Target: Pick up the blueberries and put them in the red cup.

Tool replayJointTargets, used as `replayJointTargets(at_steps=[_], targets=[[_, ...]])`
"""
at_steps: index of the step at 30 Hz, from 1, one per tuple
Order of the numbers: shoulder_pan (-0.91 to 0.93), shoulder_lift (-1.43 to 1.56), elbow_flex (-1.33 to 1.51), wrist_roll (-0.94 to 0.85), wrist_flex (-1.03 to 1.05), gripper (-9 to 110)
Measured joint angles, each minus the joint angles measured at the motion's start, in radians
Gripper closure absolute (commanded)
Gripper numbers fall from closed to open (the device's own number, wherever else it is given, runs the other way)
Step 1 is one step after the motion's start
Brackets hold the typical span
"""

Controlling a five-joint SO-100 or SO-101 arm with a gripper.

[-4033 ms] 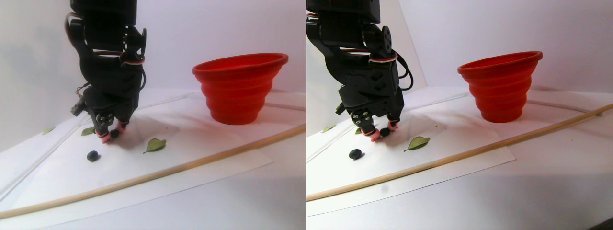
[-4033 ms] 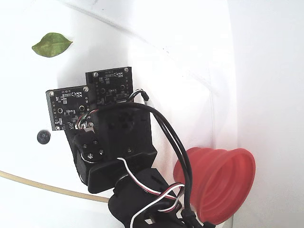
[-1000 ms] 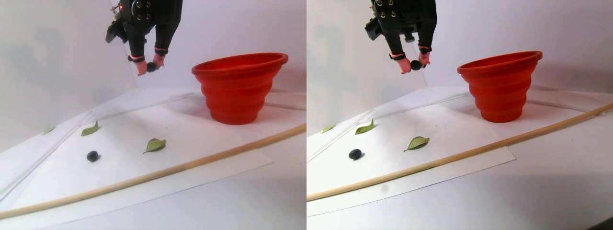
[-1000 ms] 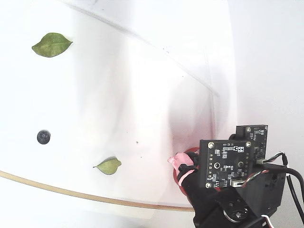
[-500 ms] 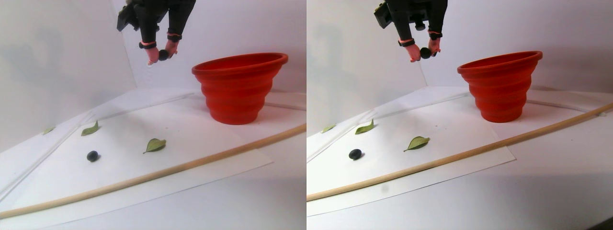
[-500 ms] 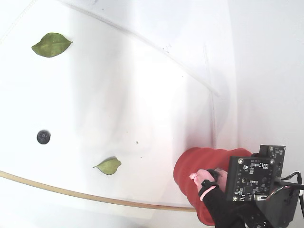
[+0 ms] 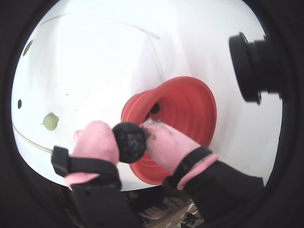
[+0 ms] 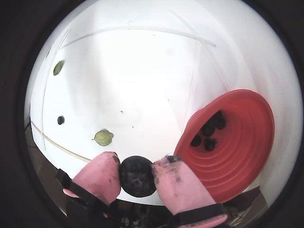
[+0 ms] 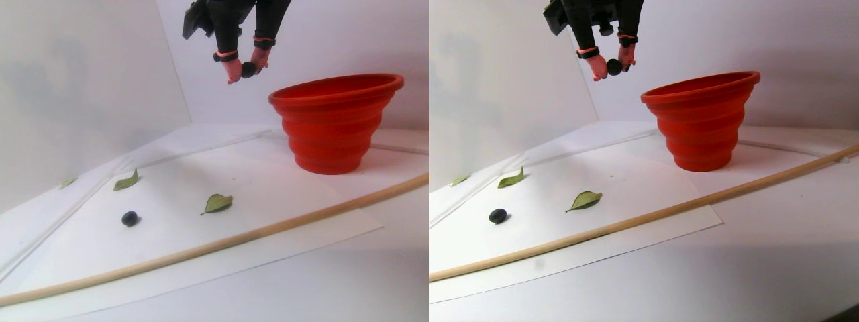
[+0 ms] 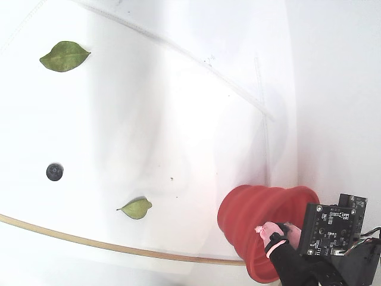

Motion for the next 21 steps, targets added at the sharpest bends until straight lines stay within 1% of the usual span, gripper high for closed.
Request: replayJointTargets(at_steps=[21], targets=[[0.156, 0.0, 0.0, 0.018, 0.0, 89]])
